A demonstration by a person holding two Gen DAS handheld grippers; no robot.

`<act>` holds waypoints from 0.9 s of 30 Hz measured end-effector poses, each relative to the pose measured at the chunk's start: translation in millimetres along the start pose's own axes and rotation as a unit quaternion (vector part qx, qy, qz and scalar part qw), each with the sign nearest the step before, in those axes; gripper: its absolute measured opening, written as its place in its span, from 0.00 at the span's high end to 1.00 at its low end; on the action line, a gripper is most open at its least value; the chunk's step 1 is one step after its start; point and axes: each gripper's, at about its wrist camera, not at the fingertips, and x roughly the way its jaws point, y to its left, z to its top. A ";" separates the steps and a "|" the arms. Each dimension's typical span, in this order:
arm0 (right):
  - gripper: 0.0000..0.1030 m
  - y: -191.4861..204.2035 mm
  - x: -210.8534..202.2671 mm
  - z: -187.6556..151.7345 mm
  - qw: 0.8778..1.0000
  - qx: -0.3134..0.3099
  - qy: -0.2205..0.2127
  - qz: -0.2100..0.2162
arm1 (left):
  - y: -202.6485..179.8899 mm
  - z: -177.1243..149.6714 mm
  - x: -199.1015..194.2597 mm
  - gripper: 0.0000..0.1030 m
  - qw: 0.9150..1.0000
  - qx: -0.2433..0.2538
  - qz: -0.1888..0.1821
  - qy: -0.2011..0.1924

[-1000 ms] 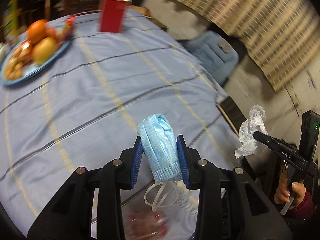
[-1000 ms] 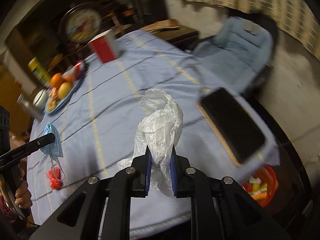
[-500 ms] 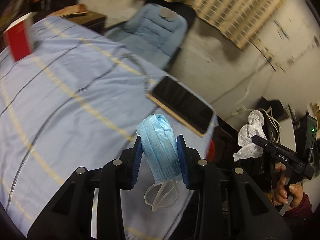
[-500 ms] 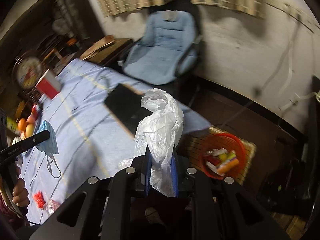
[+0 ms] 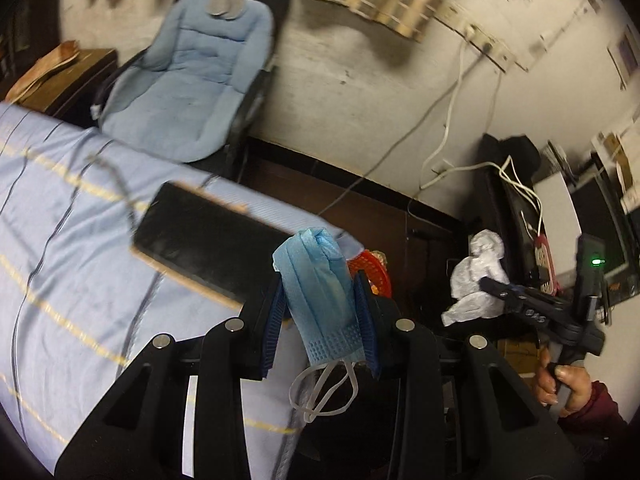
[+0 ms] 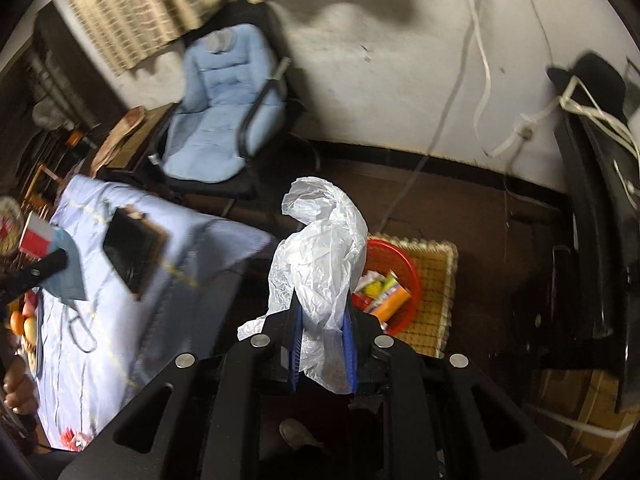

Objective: Collect trash
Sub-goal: 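Carry mask and bag over the red wastebasket and open both grippers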

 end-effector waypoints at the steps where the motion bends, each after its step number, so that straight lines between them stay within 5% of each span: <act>1: 0.82 -7.6 7.2 0.4 1.000 0.007 0.006 -0.001 | -5.5 2.9 3.6 0.66 1.000 0.006 0.000 0.003; 11: 0.73 -52.3 119.6 18.5 0.996 0.023 0.092 0.000 | -47.2 28.6 25.7 0.66 0.999 0.025 0.016 0.024; 15: 0.37 -52.7 175.3 36.5 0.991 0.002 0.132 0.000 | -55.6 31.9 26.2 0.66 0.999 0.018 0.023 0.027; 16: 0.37 -53.0 183.3 40.4 0.990 -0.001 0.138 -0.007 | -57.4 32.8 27.1 0.66 0.999 0.016 0.026 0.028; 27: 0.37 -80.4 135.9 36.9 0.994 0.048 0.096 0.013 | -81.2 42.1 66.8 0.66 0.998 0.032 0.003 0.062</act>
